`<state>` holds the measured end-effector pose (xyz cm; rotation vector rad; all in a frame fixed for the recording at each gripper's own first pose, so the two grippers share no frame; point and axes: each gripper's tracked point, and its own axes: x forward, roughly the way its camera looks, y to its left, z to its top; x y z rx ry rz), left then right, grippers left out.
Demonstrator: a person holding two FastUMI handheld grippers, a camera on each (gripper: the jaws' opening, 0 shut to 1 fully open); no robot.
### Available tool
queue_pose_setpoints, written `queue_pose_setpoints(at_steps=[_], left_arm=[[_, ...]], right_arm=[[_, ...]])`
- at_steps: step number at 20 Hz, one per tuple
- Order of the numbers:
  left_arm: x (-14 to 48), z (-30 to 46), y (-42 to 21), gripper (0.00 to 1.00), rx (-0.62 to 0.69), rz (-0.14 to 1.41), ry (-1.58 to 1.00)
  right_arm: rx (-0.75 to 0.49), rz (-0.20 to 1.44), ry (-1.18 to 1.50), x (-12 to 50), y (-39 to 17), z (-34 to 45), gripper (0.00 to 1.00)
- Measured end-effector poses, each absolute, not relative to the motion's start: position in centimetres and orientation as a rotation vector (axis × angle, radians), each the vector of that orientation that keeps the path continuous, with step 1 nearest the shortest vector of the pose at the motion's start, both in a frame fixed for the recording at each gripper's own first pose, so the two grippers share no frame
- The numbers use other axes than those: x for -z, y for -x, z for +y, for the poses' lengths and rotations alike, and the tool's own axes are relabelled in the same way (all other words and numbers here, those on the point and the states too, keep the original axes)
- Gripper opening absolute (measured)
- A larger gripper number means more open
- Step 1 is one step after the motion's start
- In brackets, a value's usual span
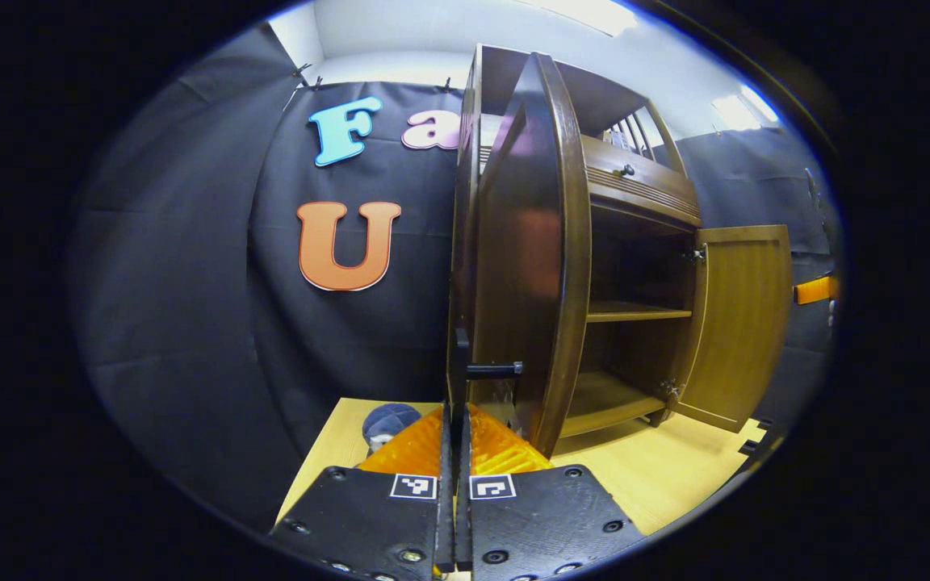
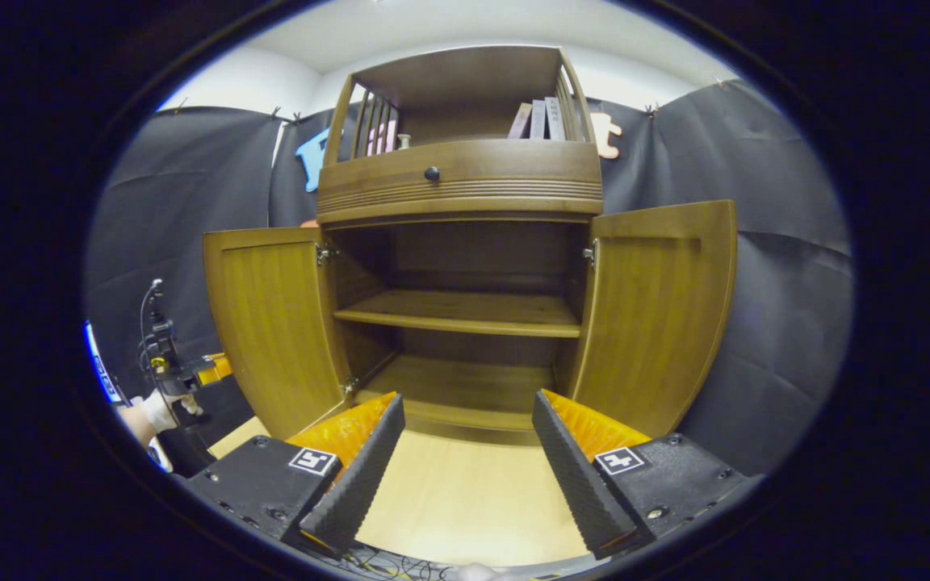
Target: Open the right door of the double-door shoe cabinet with the right hand, and open the left door with the left hand.
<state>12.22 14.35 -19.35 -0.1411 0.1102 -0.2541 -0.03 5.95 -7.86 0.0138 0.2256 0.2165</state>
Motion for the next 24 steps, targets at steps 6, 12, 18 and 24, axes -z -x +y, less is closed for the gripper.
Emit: queue_pose_setpoints(at_steps=[6, 12, 18, 24], left_arm=[[19.4, 15.0, -12.4, 0.04, 0.306, 0.095, 0.186], [19.8, 15.7, -11.7, 0.03, 0.306, 0.135, 0.192], [18.5, 19.1, -8.3, 0.94, 0.197, 0.118, 0.191], [14.5, 20.3, -5.6, 0.93, 0.064, 0.11, 0.117]], right_arm=[[-0.223, 0.224, -0.005, 7.9, 0.2, 6.4, 1.0], [-0.23, 0.225, 0.004, 8.0, 0.4, 7.0, 1.0], [-0.217, 0.219, -0.001, 7.9, 0.0, 6.9, 1.0], [-0.21, 0.205, 0.0, 7.4, -0.3, 7.1, 1.0]])
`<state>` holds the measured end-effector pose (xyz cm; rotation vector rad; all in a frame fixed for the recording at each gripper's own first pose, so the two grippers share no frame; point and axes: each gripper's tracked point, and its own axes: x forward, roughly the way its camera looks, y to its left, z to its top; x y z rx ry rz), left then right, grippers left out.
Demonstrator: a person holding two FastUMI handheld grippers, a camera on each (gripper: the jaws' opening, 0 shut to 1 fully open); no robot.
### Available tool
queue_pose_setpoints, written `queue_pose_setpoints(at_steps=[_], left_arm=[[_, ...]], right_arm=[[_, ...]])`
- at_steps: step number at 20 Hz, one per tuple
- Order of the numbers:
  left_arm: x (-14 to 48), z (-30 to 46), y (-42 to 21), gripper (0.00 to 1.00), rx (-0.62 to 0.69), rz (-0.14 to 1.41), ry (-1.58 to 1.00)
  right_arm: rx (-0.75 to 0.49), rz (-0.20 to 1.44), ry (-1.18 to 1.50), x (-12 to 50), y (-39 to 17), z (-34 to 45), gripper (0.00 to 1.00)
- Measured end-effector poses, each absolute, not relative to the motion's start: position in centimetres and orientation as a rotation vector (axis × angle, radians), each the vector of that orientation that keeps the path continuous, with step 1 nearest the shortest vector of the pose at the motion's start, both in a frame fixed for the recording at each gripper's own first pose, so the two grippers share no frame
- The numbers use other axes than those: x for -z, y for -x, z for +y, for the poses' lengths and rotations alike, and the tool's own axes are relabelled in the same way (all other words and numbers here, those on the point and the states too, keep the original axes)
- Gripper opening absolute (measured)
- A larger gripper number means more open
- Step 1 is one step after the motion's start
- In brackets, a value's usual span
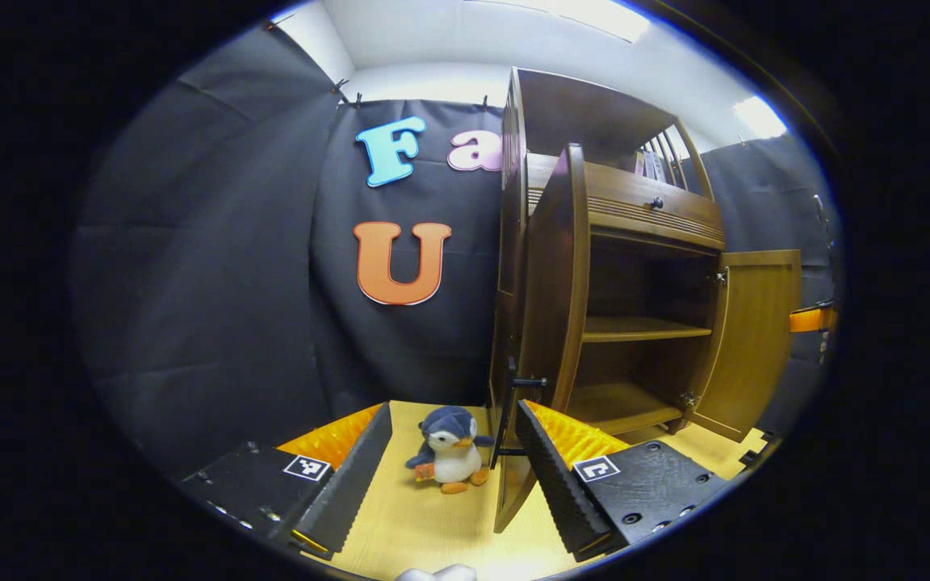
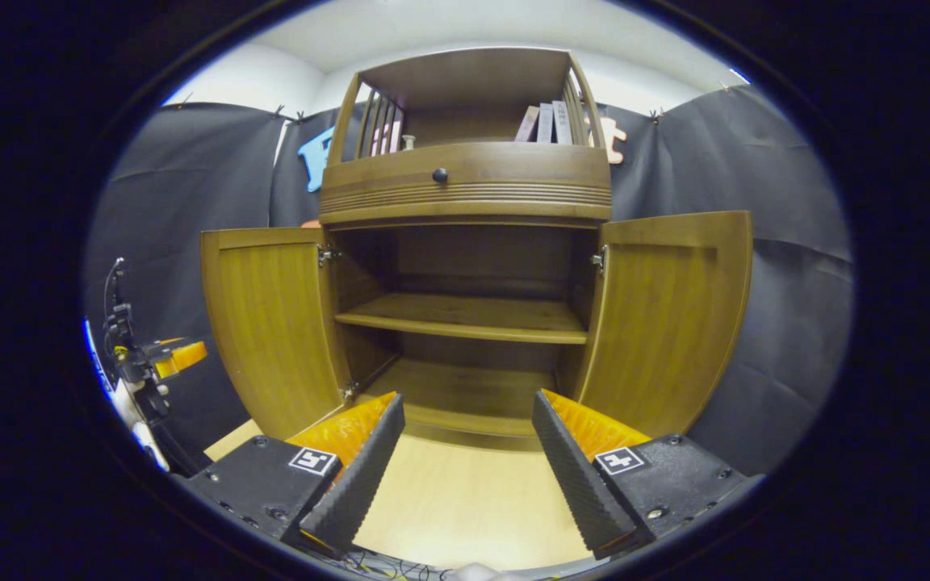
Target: Open the right door of the double-door shoe cabinet with the right hand, and open the left door with the left hand.
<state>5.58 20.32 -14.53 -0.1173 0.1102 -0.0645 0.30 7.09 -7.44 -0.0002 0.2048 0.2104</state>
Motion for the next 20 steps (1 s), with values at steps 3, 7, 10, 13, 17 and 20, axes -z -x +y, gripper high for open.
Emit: queue_pose_setpoints(at_steps=[3, 7, 10, 13, 17, 20], left_arm=[[10.9, 19.3, -4.0, 0.97, 0.018, 0.104, 0.088], [7.1, 16.4, -2.9, 0.93, -0.057, 0.078, 0.026], [4.5, 11.8, -3.0, 0.93, -0.037, 0.034, 0.015], [3.5, 6.6, -3.4, 1.0, 0.014, 0.034, 0.001], [4.3, 0.5, -2.9, 0.95, 0.099, 0.067, -0.001], [5.0, -1.8, -2.4, 0.95, 0.114, 0.078, 0.051]], right_arm=[[-0.196, 0.194, -0.009, 6.9, -0.8, 6.7, 1.0], [-0.154, 0.179, -0.029, 6.4, -1.1, 5.3, 1.0], [-0.115, 0.171, -0.038, 6.4, -1.2, 3.9, 1.0], [-0.087, 0.163, -0.049, 6.1, -0.9, 2.8, 1.0], [-0.051, 0.153, -0.054, 6.3, -0.5, 1.3, 1.0], [-0.034, 0.161, -0.052, 6.9, -0.2, 0.8, 1.0]])
